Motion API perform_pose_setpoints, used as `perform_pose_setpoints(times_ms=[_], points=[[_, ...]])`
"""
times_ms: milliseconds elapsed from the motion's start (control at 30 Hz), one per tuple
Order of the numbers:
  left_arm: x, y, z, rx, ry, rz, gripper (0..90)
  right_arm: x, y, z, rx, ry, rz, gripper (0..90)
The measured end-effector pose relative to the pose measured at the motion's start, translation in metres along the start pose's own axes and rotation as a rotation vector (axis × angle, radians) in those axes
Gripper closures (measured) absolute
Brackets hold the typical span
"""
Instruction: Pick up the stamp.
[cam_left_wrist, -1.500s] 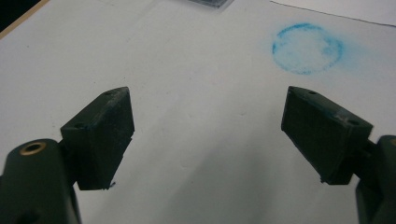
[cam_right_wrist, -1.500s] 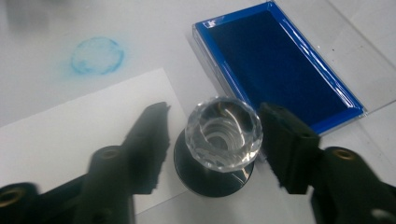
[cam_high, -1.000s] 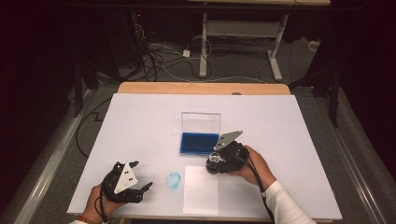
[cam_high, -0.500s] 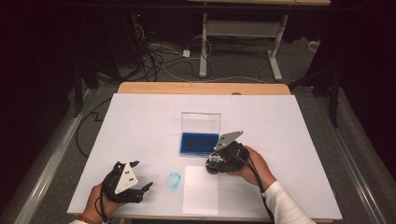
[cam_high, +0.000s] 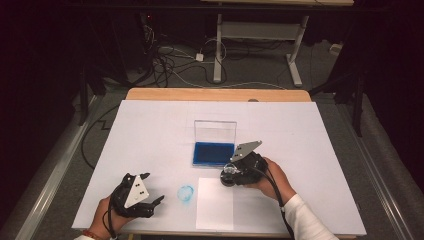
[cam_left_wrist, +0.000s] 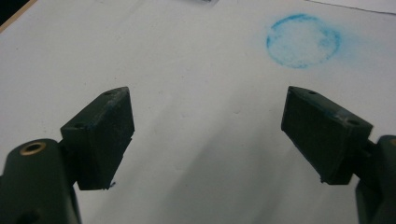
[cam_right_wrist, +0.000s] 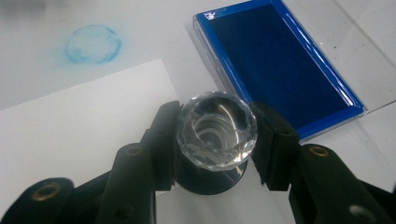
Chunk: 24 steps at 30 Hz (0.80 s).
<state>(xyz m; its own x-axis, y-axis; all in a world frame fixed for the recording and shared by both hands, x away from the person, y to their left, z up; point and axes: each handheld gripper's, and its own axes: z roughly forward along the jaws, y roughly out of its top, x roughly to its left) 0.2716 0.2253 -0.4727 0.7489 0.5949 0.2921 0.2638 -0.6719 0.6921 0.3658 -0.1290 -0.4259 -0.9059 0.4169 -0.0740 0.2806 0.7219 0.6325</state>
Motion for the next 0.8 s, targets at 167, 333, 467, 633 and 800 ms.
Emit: perform_pose_setpoints(times_ms=[167,333,467,633,800], points=[[0.000,0.000,-0.001,-0.014,0.010,-0.001,16.2,0.000,0.000,0.000,-0.003,-0.001,0.000,56.6],[0.000,0.001,-0.001,-0.021,0.008,-0.006,16.2,0.000,-0.002,-0.002,-0.006,-0.003,0.001,56.7],[0.000,0.001,-0.002,-0.030,0.016,-0.010,16.2,0.001,-0.002,-0.007,-0.030,0.006,-0.013,56.7],[0.001,0.001,-0.002,-0.033,0.012,-0.012,16.2,0.001,-0.003,-0.014,-0.050,-0.007,-0.005,56.7],[0.001,0.001,-0.001,-0.033,0.008,-0.014,16.2,0.001,-0.005,-0.028,-0.099,-0.013,-0.003,56.8]])
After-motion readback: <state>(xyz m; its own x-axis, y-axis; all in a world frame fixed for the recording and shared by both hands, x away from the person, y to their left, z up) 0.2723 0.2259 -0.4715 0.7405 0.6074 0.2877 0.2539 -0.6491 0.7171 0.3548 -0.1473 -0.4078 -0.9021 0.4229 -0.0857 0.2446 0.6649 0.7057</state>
